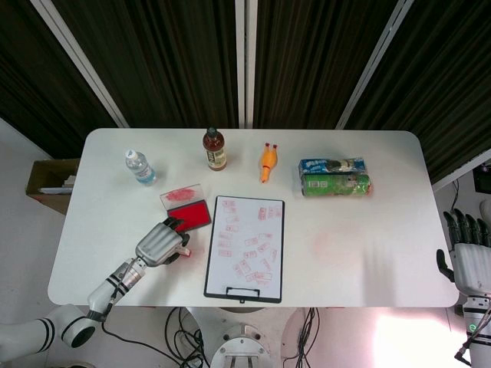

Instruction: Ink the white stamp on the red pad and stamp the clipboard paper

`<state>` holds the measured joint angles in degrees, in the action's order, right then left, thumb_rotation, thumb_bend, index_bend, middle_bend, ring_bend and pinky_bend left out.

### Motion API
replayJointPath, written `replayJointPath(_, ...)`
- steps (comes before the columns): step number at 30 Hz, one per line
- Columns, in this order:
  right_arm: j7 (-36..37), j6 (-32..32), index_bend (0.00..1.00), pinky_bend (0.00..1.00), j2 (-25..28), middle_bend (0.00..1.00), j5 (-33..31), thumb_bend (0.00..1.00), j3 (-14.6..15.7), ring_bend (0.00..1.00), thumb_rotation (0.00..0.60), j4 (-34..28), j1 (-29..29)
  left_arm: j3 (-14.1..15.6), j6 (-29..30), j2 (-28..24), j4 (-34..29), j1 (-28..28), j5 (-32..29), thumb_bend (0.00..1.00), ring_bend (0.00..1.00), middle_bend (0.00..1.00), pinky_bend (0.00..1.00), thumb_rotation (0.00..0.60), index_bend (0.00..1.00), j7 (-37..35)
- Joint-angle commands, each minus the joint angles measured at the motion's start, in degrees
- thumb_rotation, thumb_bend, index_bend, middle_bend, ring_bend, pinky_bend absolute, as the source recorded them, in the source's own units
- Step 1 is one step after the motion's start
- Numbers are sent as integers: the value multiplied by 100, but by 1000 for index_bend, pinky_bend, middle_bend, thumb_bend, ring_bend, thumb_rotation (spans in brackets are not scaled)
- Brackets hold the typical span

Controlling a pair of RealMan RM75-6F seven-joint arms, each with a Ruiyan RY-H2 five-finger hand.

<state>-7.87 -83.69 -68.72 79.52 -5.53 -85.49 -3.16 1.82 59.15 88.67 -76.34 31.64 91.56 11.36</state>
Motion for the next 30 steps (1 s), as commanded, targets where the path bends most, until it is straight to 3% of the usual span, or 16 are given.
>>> replayJointPath(1, 23, 0, 0, 0, -9, 0, -6, 397, -2, 0, 600, 17, 3, 9, 11, 27, 11, 11, -10, 286, 195, 520, 234, 600, 497, -133)
replayJointPath(19, 105, -22, 0, 0, -57, 0, -46, 387, -25, 0, 600, 108, 28, 90, 111, 145, 161, 38, 13, 289, 195, 523, 234, 600, 497, -841)
replayJointPath(30, 155, -10, 0, 0, -47, 0, -28, 364, -11, 0, 600, 97, 35, 90, 102, 176, 282, 47, -55, 301, 196, 529, 231, 600, 499, -854)
